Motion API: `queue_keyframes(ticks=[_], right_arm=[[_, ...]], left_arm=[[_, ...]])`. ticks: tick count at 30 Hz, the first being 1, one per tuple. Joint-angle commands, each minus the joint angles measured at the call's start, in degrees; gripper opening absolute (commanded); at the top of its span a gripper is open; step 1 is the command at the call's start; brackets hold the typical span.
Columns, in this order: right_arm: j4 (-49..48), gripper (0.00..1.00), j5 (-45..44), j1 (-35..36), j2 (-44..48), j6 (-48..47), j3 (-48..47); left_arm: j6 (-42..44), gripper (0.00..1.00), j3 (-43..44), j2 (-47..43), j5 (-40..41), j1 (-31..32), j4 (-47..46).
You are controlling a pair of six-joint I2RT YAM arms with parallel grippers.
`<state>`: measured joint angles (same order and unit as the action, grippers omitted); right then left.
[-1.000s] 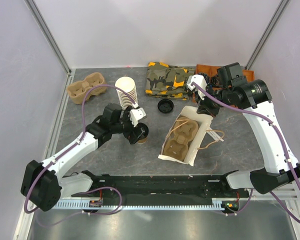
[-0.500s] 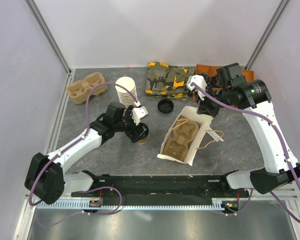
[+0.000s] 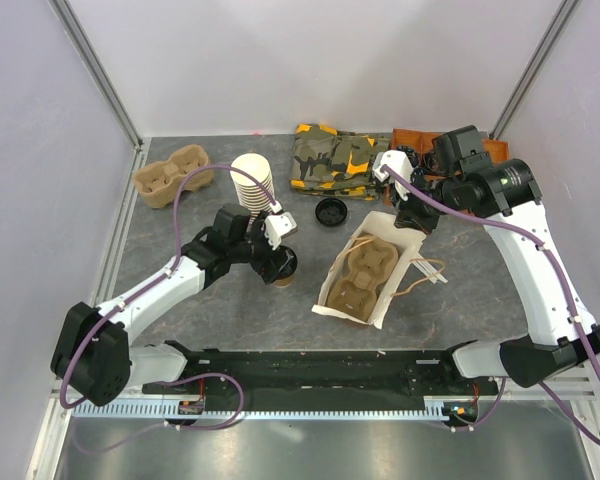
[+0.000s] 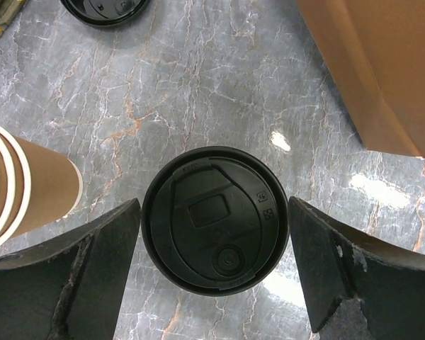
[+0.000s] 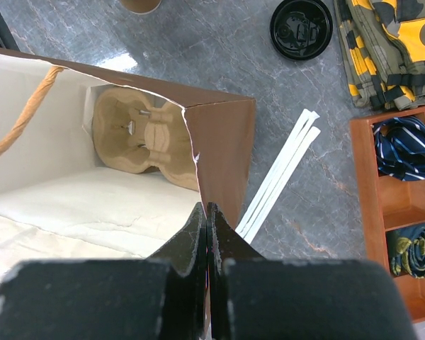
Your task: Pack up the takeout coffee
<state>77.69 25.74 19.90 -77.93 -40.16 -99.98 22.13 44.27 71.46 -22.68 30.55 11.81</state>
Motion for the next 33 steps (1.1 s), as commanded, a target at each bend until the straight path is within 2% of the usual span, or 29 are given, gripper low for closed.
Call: queue_keyframes(ticks=[1, 12, 24, 30, 33], right_arm=[[4.7, 0.00, 0.1, 0.2, -0.2, -0.4, -0.8], [4.8, 0.00, 0.1, 0.3, -0.8, -0.4, -1.4], [4.8, 0.00, 0.6, 0.3, -1.2, -1.3, -1.9], [4.5, 0.00, 2.4, 0.3, -0.5, -3.0, -0.9], [4.0, 0.00, 3.2, 0.3, -0.1, -4.1, -0.4]], left_arm=[[0.7, 0.90, -0.7, 0.1, -0.2, -0.3, -2.4], [1.5, 0.87, -2.6, -0.7, 0.4, -0.3, -2.5], [0.9, 0.62, -0.5, -4.2, -0.5, -0.3, -0.2], [0.5, 0.56, 5.2, -9.8, -1.2, -0.3, 6.9], [0.4, 0.55, 12.6, -11.2, -2.5, -0.3, 10.8]])
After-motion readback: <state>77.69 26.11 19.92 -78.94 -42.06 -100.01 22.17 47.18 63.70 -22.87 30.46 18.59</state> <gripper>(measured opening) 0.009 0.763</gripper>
